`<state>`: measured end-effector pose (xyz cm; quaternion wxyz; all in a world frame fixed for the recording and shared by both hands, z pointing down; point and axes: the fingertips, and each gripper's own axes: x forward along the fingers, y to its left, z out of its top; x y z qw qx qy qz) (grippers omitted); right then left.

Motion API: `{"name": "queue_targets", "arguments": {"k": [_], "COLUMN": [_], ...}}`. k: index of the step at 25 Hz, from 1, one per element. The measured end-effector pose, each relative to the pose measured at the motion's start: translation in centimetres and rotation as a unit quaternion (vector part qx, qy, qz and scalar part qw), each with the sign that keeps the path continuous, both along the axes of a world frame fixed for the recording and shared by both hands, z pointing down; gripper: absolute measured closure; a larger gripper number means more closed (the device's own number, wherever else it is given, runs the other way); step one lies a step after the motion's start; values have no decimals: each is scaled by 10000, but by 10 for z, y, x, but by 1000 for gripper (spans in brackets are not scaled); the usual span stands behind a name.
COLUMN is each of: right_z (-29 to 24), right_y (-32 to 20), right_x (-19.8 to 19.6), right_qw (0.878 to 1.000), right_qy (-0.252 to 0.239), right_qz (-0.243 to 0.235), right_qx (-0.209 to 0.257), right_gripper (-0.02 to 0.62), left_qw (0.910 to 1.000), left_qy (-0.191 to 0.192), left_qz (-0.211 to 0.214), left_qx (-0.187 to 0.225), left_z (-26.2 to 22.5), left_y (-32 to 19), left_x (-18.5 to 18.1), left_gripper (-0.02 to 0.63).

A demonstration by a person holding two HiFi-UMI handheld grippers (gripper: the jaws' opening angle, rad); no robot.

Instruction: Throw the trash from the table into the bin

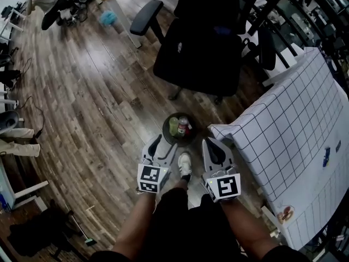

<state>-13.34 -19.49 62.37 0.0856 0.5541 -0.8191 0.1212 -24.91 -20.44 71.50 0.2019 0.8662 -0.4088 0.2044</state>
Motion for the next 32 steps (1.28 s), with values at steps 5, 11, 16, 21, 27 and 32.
{"name": "queue_targets", "arguments": {"k": [5,11,16,21,27,32], "right_z": [-34,-84,-132,-157,-180,-182], "right_y": [0,-10,-21,-15,-3,8], "right_x": [-14,-17,-20,-15,-14,-2], "right_qw": [9994,9975,9930,9898,9866,9852], "right_qy": [29,146,291,417,470,547], "right_qz": [-229,-281,-406,-539,-538,-622], "right_qx": [239,626,1068,1248,1468,1501], "right_gripper": [572,572,572,572,572,572], "left_qw": [9987,9940,9844,9782,9723,9713], "left_qy": [75,237,461,591,655,734], "left_qz": [-68,-261,-381,-449,-387,-419], "left_qx": [507,1036,1654,1939,2209,2222], "left_z": [-62,-133,-192,-228,-257,-264], "left_y": [-9,-10,-20,-18,-10,-5], "left_x": [0,-6,-6,2,6,20], "left_gripper": [365,396,428,476,537,578]}}
